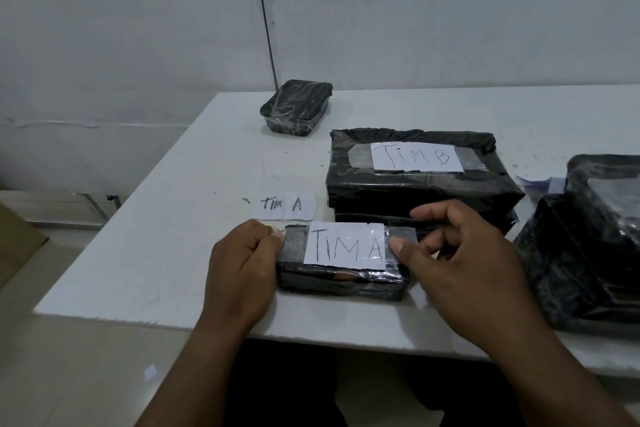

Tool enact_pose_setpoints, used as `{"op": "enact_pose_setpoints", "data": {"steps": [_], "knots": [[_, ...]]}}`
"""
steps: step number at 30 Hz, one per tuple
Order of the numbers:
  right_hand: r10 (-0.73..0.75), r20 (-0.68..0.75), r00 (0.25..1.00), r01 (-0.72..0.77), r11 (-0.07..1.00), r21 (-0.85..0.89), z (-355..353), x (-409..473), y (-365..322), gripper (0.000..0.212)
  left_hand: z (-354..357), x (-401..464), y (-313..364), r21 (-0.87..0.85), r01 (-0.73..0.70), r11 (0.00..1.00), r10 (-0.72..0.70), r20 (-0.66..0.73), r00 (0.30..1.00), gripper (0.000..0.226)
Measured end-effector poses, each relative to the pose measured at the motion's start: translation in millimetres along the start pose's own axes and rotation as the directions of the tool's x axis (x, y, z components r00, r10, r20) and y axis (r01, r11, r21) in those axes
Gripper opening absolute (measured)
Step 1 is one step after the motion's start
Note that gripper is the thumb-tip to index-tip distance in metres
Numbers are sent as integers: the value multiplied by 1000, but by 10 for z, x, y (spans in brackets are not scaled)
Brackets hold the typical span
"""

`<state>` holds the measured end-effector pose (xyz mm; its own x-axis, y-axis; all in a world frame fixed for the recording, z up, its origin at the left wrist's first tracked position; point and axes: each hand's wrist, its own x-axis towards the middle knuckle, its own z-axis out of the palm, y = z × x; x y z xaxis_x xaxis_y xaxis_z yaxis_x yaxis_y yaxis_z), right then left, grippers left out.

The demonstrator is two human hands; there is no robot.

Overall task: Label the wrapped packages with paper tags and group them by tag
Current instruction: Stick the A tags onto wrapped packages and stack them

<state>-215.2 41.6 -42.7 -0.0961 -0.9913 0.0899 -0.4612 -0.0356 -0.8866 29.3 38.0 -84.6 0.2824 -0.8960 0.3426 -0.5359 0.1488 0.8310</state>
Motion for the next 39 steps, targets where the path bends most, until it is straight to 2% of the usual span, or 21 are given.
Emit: {"op": "enact_pose_setpoints", "data": {"steps": [3, 7, 12, 24, 26, 28, 29, 30, 32, 33, 35, 37, 39], "knots": [[-3, -4, 1000, 3, 1000, -9, 6, -4, 12, 29, 9, 1, -20, 102, 8, 995, -8, -5, 1000, 34], [-8, -1, 1000, 8, 1000, -21, 1, -18, 17, 29, 5, 4, -27, 139, -1, 990, 2, -5, 1000, 32], [-17, 4, 1000, 17, 1000, -26, -5, -36, 13, 28, 0, -7, 3, 168, 34, 985, -40, 33, 999, 13], [-35, -4, 999, 35, 999, -39, 13, -39, 47, 28, -67, 54, 91, 133, 165, 977, -193, 233, 953, 42], [-38, -9, 999, 38, 999, -40, 16, -35, 47, 28, -64, 86, 133, 99, 225, 969, -241, 198, 950, 40], [-43, -11, 999, 42, 998, -44, 13, -38, 47, 28, -54, 81, 200, -7, 279, 960, -278, 67, 958, 26], [-46, -9, 999, 46, 998, -44, 11, -42, 47, 28, -57, 57, 213, -29, 252, 967, -253, -28, 967, 19], [-49, -6, 999, 49, 998, -42, 9, -45, 48, 28, -61, 24, 236, 12, 170, 985, -167, -118, 979, 16], [-54, -5, 999, 54, 998, -40, 7, -50, 60, 29, -47, -76, 297, 207, -63, 976, 102, -186, 977, 17], [-58, -6, 998, 58, 997, -45, 9, -51, 70, 29, -16, -124, 326, 271, -178, 946, 226, -158, 961, 19], [-66, -13, 998, 65, 996, -57, 15, -50, 83, 30, 60, -181, 404, 314, -355, 881, 378, -15, 926, 22], [-71, -20, 997, 70, 995, -64, 17, -50, 86, 30, 137, -216, 412, 327, -431, 841, 406, 144, 902, 26], [-69, -17, 997, 68, 996, -64, 20, -49, 90, 30, 181, -237, 356, 373, -441, 816, 367, 255, 895, 32]]}}
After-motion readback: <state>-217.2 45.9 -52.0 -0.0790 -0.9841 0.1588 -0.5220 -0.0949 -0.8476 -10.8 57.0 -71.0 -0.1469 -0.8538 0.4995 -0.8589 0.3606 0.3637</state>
